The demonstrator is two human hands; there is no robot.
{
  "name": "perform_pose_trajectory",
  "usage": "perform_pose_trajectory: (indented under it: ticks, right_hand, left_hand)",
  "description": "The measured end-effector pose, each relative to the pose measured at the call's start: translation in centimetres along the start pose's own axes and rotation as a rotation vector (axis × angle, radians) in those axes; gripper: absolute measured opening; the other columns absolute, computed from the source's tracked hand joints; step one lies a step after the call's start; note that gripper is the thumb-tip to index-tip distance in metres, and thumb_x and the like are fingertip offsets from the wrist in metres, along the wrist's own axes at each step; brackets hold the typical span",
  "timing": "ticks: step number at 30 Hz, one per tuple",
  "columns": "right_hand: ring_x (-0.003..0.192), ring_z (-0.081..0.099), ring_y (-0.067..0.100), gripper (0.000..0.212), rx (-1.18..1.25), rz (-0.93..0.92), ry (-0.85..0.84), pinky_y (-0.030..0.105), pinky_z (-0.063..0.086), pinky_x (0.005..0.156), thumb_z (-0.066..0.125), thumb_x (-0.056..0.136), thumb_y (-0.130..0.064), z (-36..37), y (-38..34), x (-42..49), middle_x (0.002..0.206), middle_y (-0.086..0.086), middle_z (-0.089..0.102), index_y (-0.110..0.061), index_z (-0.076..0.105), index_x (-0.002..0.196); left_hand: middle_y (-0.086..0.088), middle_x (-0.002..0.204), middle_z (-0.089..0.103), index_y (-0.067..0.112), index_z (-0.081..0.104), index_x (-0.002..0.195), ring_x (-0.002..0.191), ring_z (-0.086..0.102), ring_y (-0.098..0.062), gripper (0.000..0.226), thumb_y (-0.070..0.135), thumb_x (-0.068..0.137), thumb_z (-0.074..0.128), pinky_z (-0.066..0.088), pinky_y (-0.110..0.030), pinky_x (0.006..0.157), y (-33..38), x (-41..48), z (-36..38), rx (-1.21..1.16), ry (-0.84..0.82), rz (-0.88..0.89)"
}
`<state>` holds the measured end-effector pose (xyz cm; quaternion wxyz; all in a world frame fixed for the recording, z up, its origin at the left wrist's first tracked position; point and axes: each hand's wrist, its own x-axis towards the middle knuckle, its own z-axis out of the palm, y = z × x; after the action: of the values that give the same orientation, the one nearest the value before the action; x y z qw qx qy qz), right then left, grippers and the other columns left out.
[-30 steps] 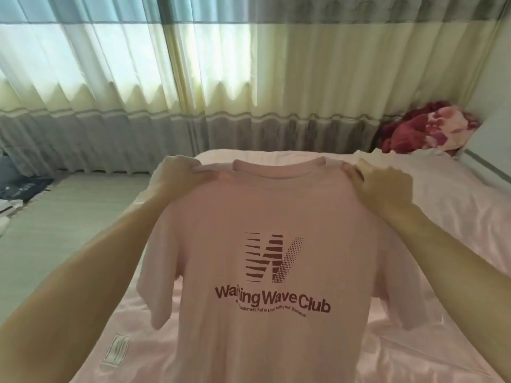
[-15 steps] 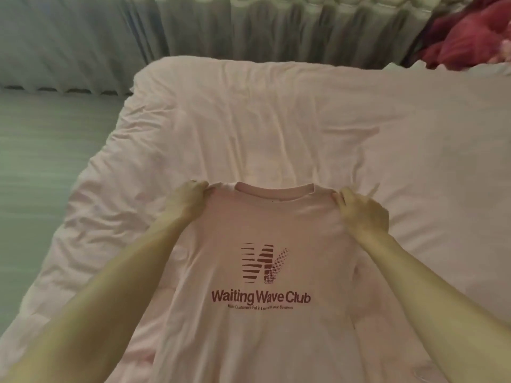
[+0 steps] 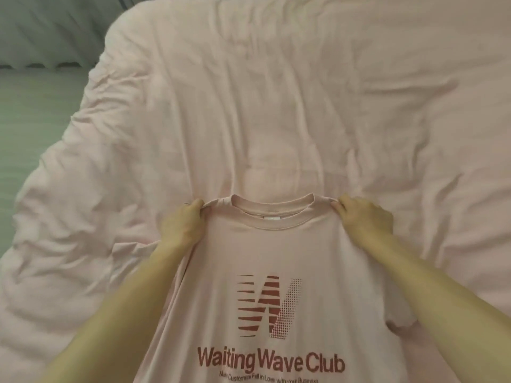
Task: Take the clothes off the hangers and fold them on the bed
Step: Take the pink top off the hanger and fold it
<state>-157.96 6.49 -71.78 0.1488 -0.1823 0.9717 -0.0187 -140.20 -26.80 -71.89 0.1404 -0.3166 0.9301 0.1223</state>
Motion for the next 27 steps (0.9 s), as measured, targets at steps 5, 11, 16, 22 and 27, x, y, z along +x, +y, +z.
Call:
perform_pose_trajectory:
  ticks: [5,11,16,22,27]
  right_hand:
    - [0.113,0.057,0.038,0.045,0.123,0.081,-0.086,0.044,0.042,0.084,0.024,0.104,-0.055,3.1,0.0,0.8,0.126,0.013,0.059,-0.023,0.054,0.111]
    - [0.098,0.062,0.043,0.042,0.119,0.161,0.095,0.042,0.039,0.073,0.029,0.104,-0.053,1.8,2.0,-0.3,0.110,0.017,0.067,-0.019,0.054,0.099]
    - [0.105,0.058,0.041,0.030,0.114,0.166,0.078,0.045,0.044,0.084,0.042,0.101,-0.041,2.1,1.0,-0.3,0.114,0.018,0.064,-0.016,0.058,0.105]
    - [0.117,0.055,0.030,0.028,0.177,0.015,0.010,0.044,0.036,0.095,0.047,0.097,-0.049,0.7,-1.9,2.0,0.118,0.002,0.062,-0.028,0.061,0.108]
    - [0.114,0.055,0.031,0.036,0.188,0.060,0.101,0.042,0.034,0.091,0.041,0.103,-0.046,0.9,-2.7,2.7,0.118,0.005,0.060,-0.021,0.065,0.111]
  left_hand:
    - [-0.013,0.111,0.062,0.016,0.054,0.103,0.102,0.060,-0.037,0.040,0.048,0.105,0.030,0.040,-0.041,0.072,0.9,0.8,1.0,-0.037,0.037,-0.027]
    - [-0.003,0.091,0.054,0.027,0.060,0.107,0.095,0.058,-0.032,0.034,0.049,0.105,0.035,0.031,-0.037,0.070,1.3,1.2,-1.1,-0.136,0.139,0.038]
    - [-0.011,0.116,0.061,0.021,0.055,0.111,0.108,0.057,-0.036,0.024,0.039,0.099,0.045,0.043,-0.042,0.080,3.0,2.8,-0.4,-0.045,0.001,0.033]
    - [-0.004,0.108,0.062,0.022,0.062,0.111,0.106,0.058,-0.029,0.033,0.049,0.098,0.048,0.038,-0.037,0.076,6.1,2.4,-0.8,-0.068,0.032,0.228]
    - [0.002,0.101,0.056,0.031,0.060,0.108,0.103,0.057,-0.026,0.031,0.054,0.101,0.040,0.036,-0.037,0.076,6.1,2.9,-0.5,-0.176,0.043,0.110]
